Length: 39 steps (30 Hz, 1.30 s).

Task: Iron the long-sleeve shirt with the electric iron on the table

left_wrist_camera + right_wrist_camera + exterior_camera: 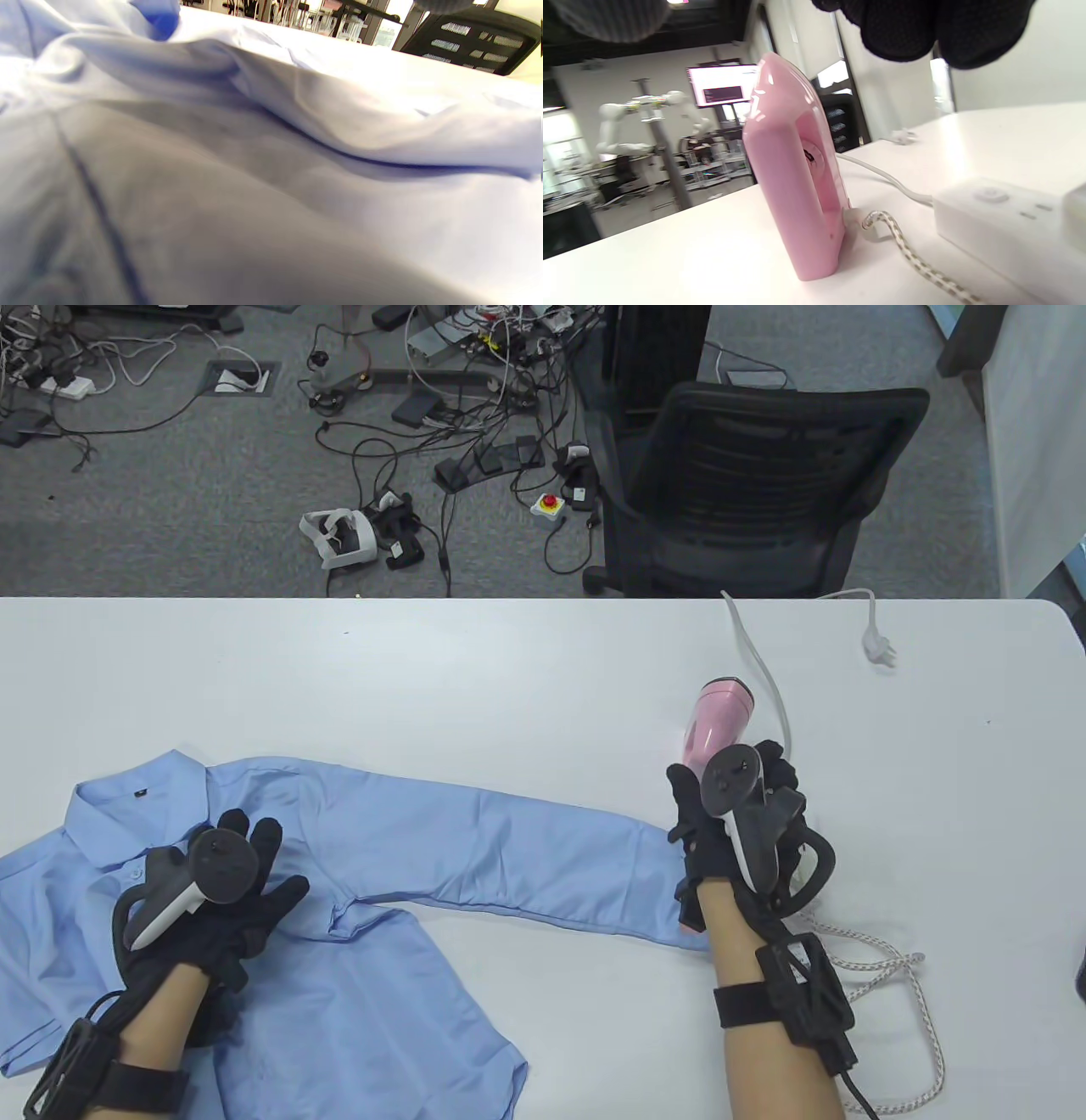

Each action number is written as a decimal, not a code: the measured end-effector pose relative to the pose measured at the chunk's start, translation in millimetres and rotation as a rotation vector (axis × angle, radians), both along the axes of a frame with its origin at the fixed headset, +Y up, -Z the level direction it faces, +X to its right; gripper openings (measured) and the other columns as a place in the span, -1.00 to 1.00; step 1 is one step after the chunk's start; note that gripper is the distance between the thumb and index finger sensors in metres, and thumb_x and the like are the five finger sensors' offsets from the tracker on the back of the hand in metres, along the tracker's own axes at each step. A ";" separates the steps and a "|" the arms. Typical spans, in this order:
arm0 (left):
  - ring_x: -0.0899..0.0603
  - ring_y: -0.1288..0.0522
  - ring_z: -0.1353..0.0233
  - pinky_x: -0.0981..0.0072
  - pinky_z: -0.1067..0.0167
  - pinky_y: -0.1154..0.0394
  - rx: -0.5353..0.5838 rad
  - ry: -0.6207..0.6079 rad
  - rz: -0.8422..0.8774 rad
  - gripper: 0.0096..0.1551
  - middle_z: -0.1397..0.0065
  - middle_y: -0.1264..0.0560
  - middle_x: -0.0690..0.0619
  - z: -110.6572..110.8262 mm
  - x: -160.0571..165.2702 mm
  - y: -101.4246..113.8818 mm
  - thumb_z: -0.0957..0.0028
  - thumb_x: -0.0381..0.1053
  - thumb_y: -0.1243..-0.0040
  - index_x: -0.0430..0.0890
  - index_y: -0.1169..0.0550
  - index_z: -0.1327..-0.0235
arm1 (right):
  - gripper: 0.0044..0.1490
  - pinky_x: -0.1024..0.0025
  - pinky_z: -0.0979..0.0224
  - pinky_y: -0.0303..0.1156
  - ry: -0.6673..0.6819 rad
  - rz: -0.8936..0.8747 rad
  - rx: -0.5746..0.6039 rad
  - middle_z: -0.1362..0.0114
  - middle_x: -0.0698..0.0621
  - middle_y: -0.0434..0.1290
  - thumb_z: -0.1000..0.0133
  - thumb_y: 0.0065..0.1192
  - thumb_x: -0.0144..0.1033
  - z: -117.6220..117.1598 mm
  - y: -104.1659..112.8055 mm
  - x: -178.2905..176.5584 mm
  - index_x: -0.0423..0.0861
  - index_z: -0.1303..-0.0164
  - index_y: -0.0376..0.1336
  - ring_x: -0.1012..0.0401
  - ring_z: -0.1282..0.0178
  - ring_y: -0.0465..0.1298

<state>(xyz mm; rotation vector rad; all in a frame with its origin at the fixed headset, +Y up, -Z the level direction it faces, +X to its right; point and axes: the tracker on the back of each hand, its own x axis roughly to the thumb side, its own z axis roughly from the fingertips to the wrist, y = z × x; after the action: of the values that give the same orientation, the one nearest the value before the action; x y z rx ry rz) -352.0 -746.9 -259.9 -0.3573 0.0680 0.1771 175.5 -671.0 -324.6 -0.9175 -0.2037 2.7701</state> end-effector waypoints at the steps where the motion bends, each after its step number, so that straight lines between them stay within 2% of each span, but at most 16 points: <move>1: -0.32 0.30 -0.68 -0.41 -0.43 0.36 0.006 0.000 0.001 -0.06 -0.73 0.35 0.00 0.3 -0.8 -0.1 -0.03 0.53 0.16 0.22 0.13 -0.57 | 0.32 0.09 -0.23 0.44 -0.028 -0.045 -0.021 -0.37 -0.14 0.01 0.31 -0.06 0.56 -5.3 -4.4 0.9 -0.16 -0.41 -0.16 0.07 -0.23 0.36; 3: -0.32 0.31 -0.68 -0.41 -0.42 0.37 -0.020 0.004 0.010 -0.06 -0.73 0.35 -0.01 -0.3 -3.7 -1.8 -0.04 0.53 0.16 0.22 0.13 -0.57 | 0.30 0.10 -0.23 0.45 -0.073 -0.233 -0.045 -0.38 -0.14 0.00 0.29 -0.07 0.54 -17.4 -19.4 4.4 -0.16 -0.40 -0.17 0.07 -0.25 0.36; 5: -0.31 0.35 -0.67 -0.40 -0.41 0.40 -0.076 0.014 0.036 -0.06 -0.71 0.39 0.00 -1.9 -8.2 -5.4 -0.05 0.52 0.17 0.22 0.16 -0.56 | 0.29 0.07 -0.24 0.43 -0.162 -0.513 -0.053 -0.39 -0.16 -0.03 0.27 0.00 0.49 -27.0 -35.4 8.4 -0.18 -0.41 -0.18 0.04 -0.26 0.34; 7: -0.30 0.36 -0.67 -0.39 -0.41 0.41 -0.090 0.023 0.045 -0.06 -0.71 0.42 0.00 -2.5 -11.2 -6.1 -0.05 0.52 0.18 0.22 0.17 -0.56 | 0.27 0.09 -0.23 0.44 -0.228 -0.543 -0.053 -0.38 -0.16 -0.01 0.27 0.02 0.49 -32.8 -45.6 11.6 -0.17 -0.40 -0.16 0.04 -0.26 0.35; 11: -0.30 0.36 -0.67 -0.39 -0.41 0.41 -0.070 0.030 0.057 -0.06 -0.71 0.39 0.00 -3.6 -12.5 -3.5 -0.05 0.52 0.17 0.22 0.16 -0.57 | 0.24 0.11 -0.22 0.46 -0.270 -0.539 -0.089 -0.37 -0.14 0.04 0.28 0.06 0.49 -42.1 -60.8 13.6 -0.15 -0.37 -0.09 0.04 -0.27 0.37; 12: -0.29 0.36 -0.67 -0.39 -0.41 0.42 -0.070 0.029 0.059 -0.07 -0.71 0.39 0.01 -3.8 -12.5 -3.4 -0.06 0.52 0.17 0.22 0.16 -0.57 | 0.21 0.12 -0.21 0.47 -0.278 -0.564 -0.074 -0.36 -0.13 0.08 0.28 0.08 0.48 -43.9 -64.3 14.3 -0.14 -0.35 -0.04 0.03 -0.25 0.39; 14: -0.29 0.37 -0.67 -0.39 -0.41 0.42 -0.073 0.029 0.060 -0.07 -0.71 0.39 0.01 -4.3 -12.7 -4.3 -0.05 0.52 0.17 0.23 0.15 -0.57 | 0.01 0.12 -0.12 0.53 -0.285 -0.647 0.001 -0.28 -0.09 0.25 0.25 0.16 0.42 -46.3 -71.9 16.4 -0.04 -0.23 0.15 0.04 -0.14 0.50; 15: -0.29 0.36 -0.67 -0.39 -0.41 0.42 -0.078 0.031 0.058 -0.07 -0.71 0.39 0.01 -4.7 -13.2 -5.3 -0.05 0.52 0.17 0.23 0.15 -0.57 | -0.02 0.10 -0.14 0.51 -0.289 -0.704 0.021 -0.28 -0.10 0.24 0.25 0.20 0.41 -47.2 -74.6 16.1 -0.02 -0.22 0.16 0.03 -0.15 0.48; 17: -0.30 0.35 -0.67 -0.39 -0.41 0.41 -0.100 0.038 0.076 -0.07 -0.71 0.39 0.00 -6.4 -15.6 -10.0 -0.05 0.52 0.17 0.22 0.14 -0.57 | -0.10 0.08 -0.16 0.49 -0.280 -0.712 0.032 -0.29 -0.10 0.24 0.23 0.25 0.39 -49.2 -77.8 17.1 0.06 -0.19 0.18 0.01 -0.16 0.46; 20: -0.31 0.41 -0.67 -0.39 -0.41 0.42 -0.158 0.049 0.134 -0.07 -0.70 0.42 -0.01 -8.0 -20.6 -14.9 -0.06 0.52 0.18 0.23 0.16 -0.57 | -0.18 0.08 -0.19 0.48 -0.266 -0.753 -0.020 -0.36 -0.10 0.23 0.20 0.30 0.32 -52.5 -81.7 19.7 0.15 -0.21 0.19 -0.03 -0.23 0.44; 22: -0.30 0.41 -0.67 -0.38 -0.41 0.42 -0.145 0.058 0.153 -0.08 -0.71 0.42 -0.01 -7.9 -22.3 -14.5 -0.06 0.51 0.18 0.23 0.15 -0.57 | -0.23 0.05 -0.21 0.45 -0.227 -0.813 0.013 -0.39 -0.10 0.21 0.17 0.36 0.21 -55.2 -84.2 21.5 0.14 -0.21 0.20 -0.09 -0.25 0.40; 26: -0.30 0.37 -0.67 -0.39 -0.41 0.42 -0.132 0.052 0.136 -0.08 -0.71 0.39 -0.01 -7.4 -21.4 -13.3 -0.06 0.51 0.17 0.23 0.14 -0.57 | -0.32 0.01 -0.22 0.43 -0.167 -0.764 0.110 -0.38 0.04 0.30 0.20 0.44 0.13 -57.1 -82.7 22.6 0.12 -0.10 0.30 -0.15 -0.22 0.40; 29: -0.30 0.36 -0.67 -0.39 -0.41 0.42 -0.144 0.053 0.131 -0.08 -0.71 0.39 -0.01 -8.6 -22.4 -19.4 -0.06 0.51 0.17 0.23 0.14 -0.57 | -0.41 0.01 -0.29 0.33 -0.054 -0.752 0.277 -0.15 -0.04 0.43 0.21 0.47 0.10 -58.7 -65.6 20.9 0.09 0.04 0.37 -0.08 -0.28 0.33; 32: -0.29 0.40 -0.66 -0.36 -0.40 0.45 -0.207 0.072 0.162 -0.08 -0.70 0.42 -0.01 -10.3 -28.0 -27.5 -0.07 0.51 0.18 0.23 0.15 -0.57 | -0.44 0.08 -0.26 0.33 0.079 -0.756 0.355 -0.11 -0.04 0.43 0.18 0.45 0.06 -59.5 -35.7 18.0 0.06 0.05 0.36 -0.02 -0.27 0.33; 37: -0.28 0.40 -0.67 -0.37 -0.41 0.44 -0.173 0.068 0.167 -0.09 -0.71 0.41 0.01 -10.2 -27.0 -23.1 -0.07 0.51 0.17 0.24 0.14 -0.57 | -0.49 0.12 -0.12 0.39 0.282 -0.584 0.388 0.04 -0.05 0.47 0.16 0.41 -0.01 -54.5 36.8 -3.5 -0.04 0.13 0.35 -0.02 -0.11 0.40; 39: -0.28 0.40 -0.67 -0.37 -0.41 0.44 -0.165 0.062 0.153 -0.09 -0.72 0.41 0.01 -9.8 -25.7 -22.0 -0.07 0.50 0.17 0.24 0.13 -0.57 | -0.50 0.14 -0.09 0.42 0.349 -0.535 0.366 0.08 -0.04 0.49 0.16 0.42 -0.02 -52.0 58.5 -17.7 -0.05 0.15 0.35 -0.03 -0.05 0.44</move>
<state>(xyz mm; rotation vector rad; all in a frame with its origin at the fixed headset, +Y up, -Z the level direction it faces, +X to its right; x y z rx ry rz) -377.7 -769.0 -269.7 -0.5221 0.1170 0.3351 157.8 -612.5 -376.6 -0.3242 -0.3345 2.2392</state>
